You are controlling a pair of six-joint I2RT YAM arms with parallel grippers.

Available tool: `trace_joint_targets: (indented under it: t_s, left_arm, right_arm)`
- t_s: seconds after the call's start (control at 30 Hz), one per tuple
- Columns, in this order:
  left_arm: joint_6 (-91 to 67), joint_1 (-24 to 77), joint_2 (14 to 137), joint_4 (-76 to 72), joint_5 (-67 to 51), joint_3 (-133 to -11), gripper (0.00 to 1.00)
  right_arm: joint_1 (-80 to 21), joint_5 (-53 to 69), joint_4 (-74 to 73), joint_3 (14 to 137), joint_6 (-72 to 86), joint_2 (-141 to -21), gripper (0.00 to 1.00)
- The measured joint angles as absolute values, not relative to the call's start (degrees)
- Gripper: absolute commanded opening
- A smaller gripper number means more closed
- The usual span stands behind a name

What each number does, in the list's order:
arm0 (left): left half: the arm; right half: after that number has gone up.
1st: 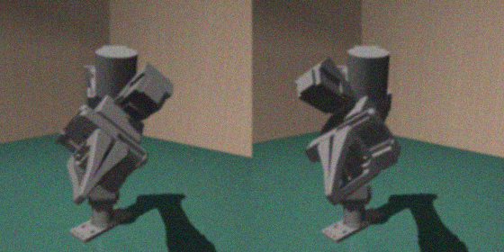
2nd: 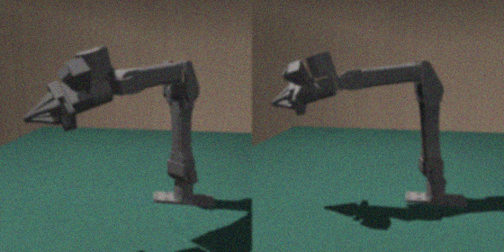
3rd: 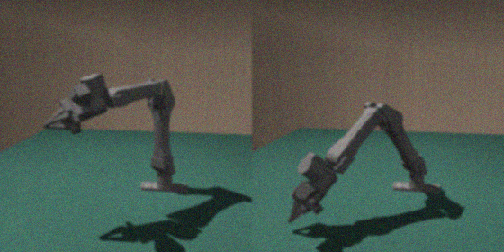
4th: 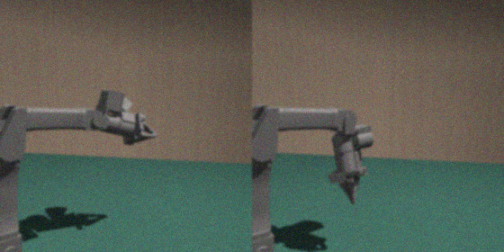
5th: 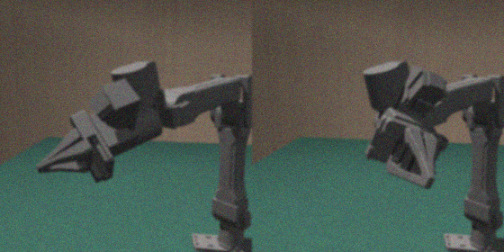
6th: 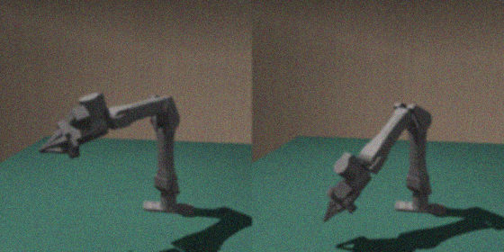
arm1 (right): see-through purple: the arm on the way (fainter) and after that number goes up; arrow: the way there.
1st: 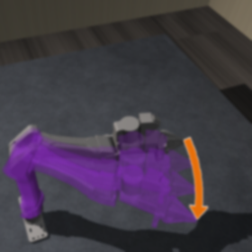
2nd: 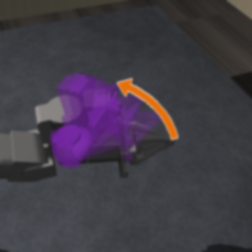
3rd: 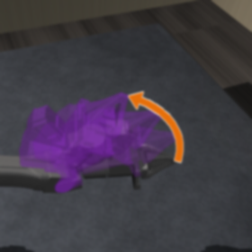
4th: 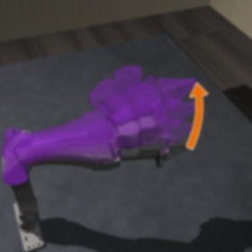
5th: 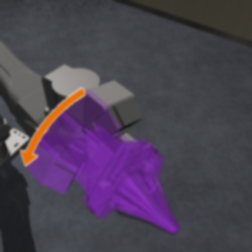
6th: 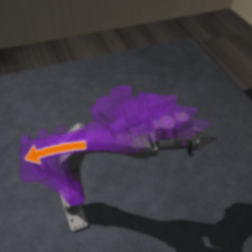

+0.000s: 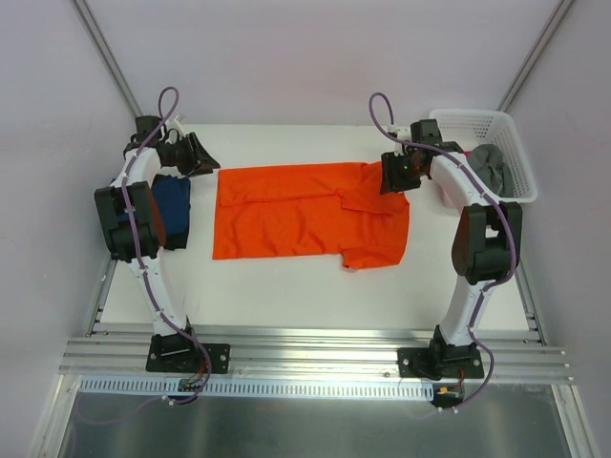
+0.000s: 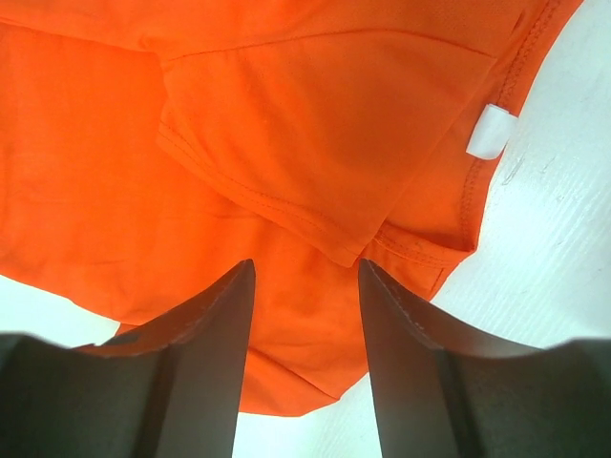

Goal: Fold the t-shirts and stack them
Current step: Fold the tshirt

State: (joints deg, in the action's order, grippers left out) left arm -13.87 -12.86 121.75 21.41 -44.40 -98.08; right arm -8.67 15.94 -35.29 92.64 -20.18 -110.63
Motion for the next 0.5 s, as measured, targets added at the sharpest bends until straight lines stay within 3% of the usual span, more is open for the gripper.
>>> trace_joint_targets:
  t_s: [0.1,0.3,0.43,0.5]
  left_arm:
    - [-13.98,-12.73,121.95,22.37,-44.07,-101.34,0.54]
    - [-14.09,-10.39,122.13,21.28,-42.54,-107.24,0.56]
    - [-13.39,-4.69,123.42,21.34,-40.16,-107.33,0.59]
    - [-12.69,-0.93,124.49,21.71,-38.48,-107.33,0.66]
  right_arm:
    - [-8.78,15.94,-35.38,92.66,-20.05,-110.63,0.51]
    - [-9.89,17.06,-36.10,97.12,-18.28,-111.90,0.65]
    - [-11.05,18.59,-34.74,104.81,-15.88,-115.59,0.67]
    - [-11.38,19.09,-34.00,108.75,-14.33,-118.30,0.71]
